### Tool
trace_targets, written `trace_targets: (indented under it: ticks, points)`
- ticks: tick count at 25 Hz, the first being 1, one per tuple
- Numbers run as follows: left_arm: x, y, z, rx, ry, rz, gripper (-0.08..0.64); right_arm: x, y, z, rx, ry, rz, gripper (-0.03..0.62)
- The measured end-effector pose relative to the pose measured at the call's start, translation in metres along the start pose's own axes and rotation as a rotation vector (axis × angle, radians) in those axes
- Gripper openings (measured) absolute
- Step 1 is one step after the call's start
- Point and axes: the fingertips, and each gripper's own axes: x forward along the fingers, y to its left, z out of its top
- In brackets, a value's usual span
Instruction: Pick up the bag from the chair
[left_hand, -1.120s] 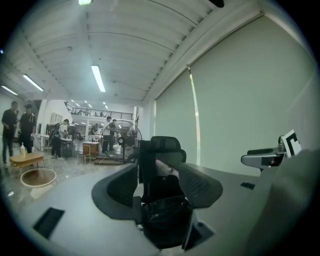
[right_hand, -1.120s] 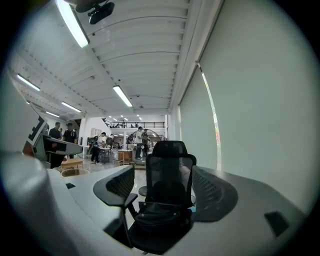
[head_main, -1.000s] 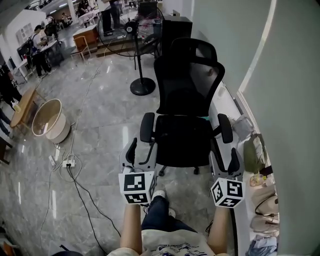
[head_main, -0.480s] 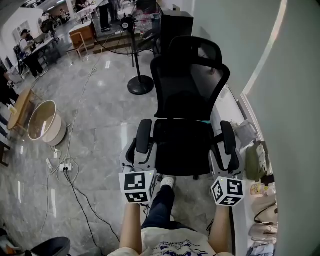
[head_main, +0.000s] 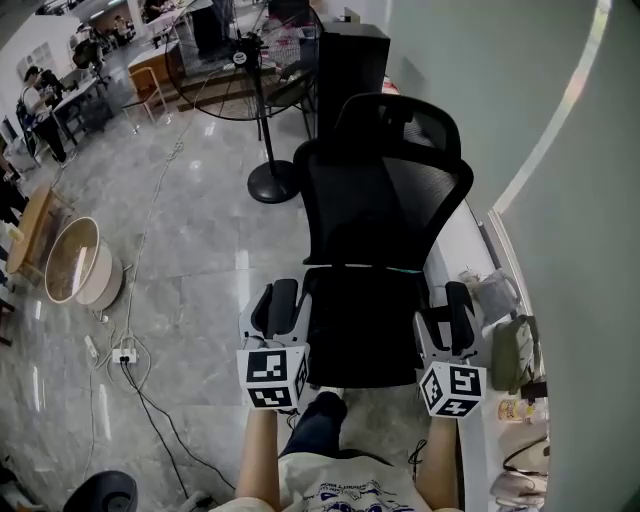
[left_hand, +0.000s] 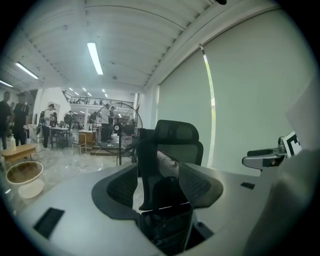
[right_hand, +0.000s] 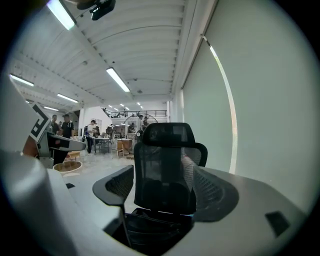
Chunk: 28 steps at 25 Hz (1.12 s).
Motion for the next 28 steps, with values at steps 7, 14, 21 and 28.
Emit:
trace_targets:
  ticks: [7, 14, 21, 28]
  points:
    - [0.067, 0.023, -0.009, -0.007, 0.061, -0.026, 0.253, 0.069, -0.001, -0.013, -0.012, 0.076, 0.019, 0.382]
    - [0.107, 0.038, -0.041, -0.009, 0.140, -0.033, 0.252, 0.111, -0.002, -0.046, -0.015, 0.156, 0.049, 0.396]
    - [0.132, 0.037, -0.088, -0.032, 0.215, -0.048, 0.252, 0.138, -0.012, -0.090, 0.032, 0.215, 0.100, 0.396]
    - [0.150, 0.029, -0.136, -0.034, 0.293, -0.071, 0.252, 0.162, -0.015, -0.135, -0.005, 0.309, 0.183, 0.393]
